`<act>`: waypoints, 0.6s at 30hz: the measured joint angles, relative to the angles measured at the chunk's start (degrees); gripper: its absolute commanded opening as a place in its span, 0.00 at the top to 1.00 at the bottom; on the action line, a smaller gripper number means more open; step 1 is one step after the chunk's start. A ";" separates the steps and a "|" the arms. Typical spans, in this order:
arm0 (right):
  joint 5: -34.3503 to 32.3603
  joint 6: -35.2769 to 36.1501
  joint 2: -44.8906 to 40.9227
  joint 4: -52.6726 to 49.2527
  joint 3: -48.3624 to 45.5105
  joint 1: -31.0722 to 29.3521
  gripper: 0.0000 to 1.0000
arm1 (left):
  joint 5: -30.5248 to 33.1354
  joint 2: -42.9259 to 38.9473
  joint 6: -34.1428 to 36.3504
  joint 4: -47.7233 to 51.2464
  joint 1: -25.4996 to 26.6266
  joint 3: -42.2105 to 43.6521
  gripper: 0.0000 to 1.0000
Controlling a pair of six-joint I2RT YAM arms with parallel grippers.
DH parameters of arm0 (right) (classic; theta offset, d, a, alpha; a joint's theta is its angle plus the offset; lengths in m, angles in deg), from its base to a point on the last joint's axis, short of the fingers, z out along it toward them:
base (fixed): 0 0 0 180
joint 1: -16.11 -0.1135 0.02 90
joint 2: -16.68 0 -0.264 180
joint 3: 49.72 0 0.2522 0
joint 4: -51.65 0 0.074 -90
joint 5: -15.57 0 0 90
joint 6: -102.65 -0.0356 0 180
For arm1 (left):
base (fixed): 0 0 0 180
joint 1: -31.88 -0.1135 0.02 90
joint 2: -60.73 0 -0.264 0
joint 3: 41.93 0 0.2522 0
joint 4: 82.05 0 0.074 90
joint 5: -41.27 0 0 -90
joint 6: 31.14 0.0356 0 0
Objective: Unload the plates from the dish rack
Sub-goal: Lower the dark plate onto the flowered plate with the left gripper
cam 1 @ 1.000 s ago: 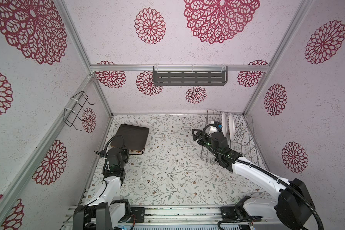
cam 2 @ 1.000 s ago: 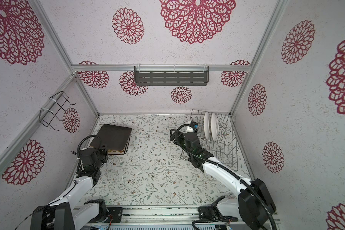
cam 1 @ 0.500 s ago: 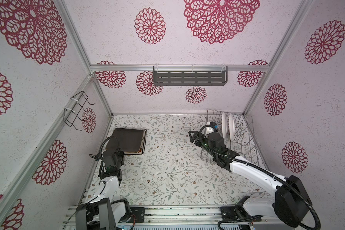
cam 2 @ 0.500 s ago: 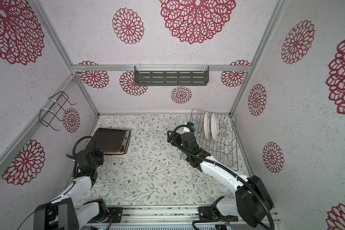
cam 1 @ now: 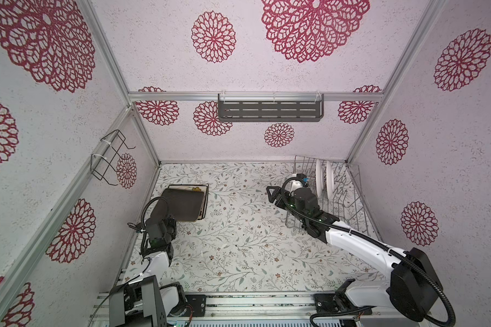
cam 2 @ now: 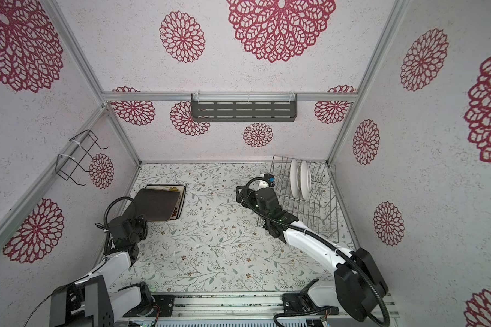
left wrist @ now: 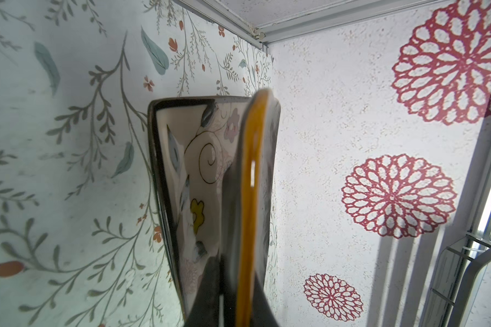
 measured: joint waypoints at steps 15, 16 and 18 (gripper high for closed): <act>0.31 -0.50 2.01 -0.31 3.45 -0.57 0.16 | -1.22 2.80 0.52 -0.39 -0.52 0.00 1.00; 0.31 -0.50 2.08 -0.28 3.45 -0.63 0.16 | -1.29 3.04 0.70 -0.39 -0.52 -0.02 1.00; 0.31 -0.50 2.34 -0.31 3.45 -0.72 0.16 | -1.49 3.61 0.85 -0.31 -0.57 -0.02 1.00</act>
